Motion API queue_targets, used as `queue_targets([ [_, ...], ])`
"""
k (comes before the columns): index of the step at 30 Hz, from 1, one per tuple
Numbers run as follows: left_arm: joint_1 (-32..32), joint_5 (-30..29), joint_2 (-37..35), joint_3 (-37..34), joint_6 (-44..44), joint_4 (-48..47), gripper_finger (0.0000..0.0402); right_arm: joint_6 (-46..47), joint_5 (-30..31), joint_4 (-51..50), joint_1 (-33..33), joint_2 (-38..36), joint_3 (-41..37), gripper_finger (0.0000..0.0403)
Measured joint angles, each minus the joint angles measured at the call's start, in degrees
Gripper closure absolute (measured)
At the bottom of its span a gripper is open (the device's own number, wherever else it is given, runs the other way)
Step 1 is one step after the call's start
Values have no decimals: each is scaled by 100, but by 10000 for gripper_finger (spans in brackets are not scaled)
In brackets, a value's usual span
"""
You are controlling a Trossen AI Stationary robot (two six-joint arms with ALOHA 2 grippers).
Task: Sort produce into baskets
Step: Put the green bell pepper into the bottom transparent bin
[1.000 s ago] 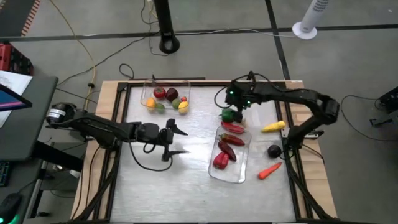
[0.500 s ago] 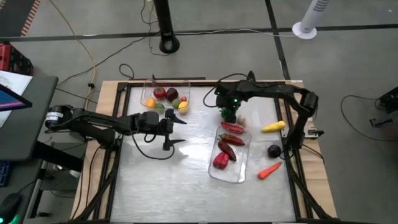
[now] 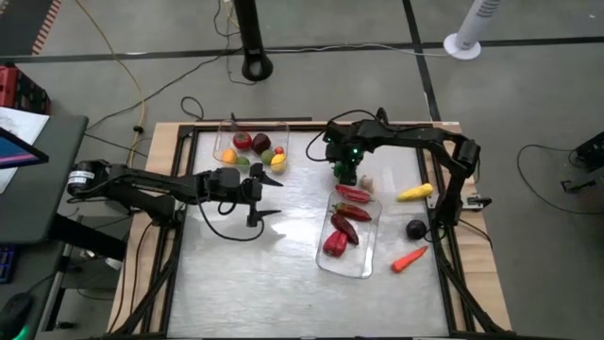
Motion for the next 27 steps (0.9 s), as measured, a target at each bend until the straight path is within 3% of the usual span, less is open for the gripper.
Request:
queue_targets([
  [5,-3,-21,-530,0,-173,-327,41,-4,196,-183,55,-4,87,79],
  [12,-5,-43,-1029,2,-541,-567,41,206,279,-1096,326,-59,1006,80],
  [18,-5,-48,-1066,2,-834,-584,41,538,297,-1233,1010,-513,1561,80],
  [27,-8,-3,-1066,2,-1629,-584,41,2532,314,-1596,2680,-1424,1331,73],
])
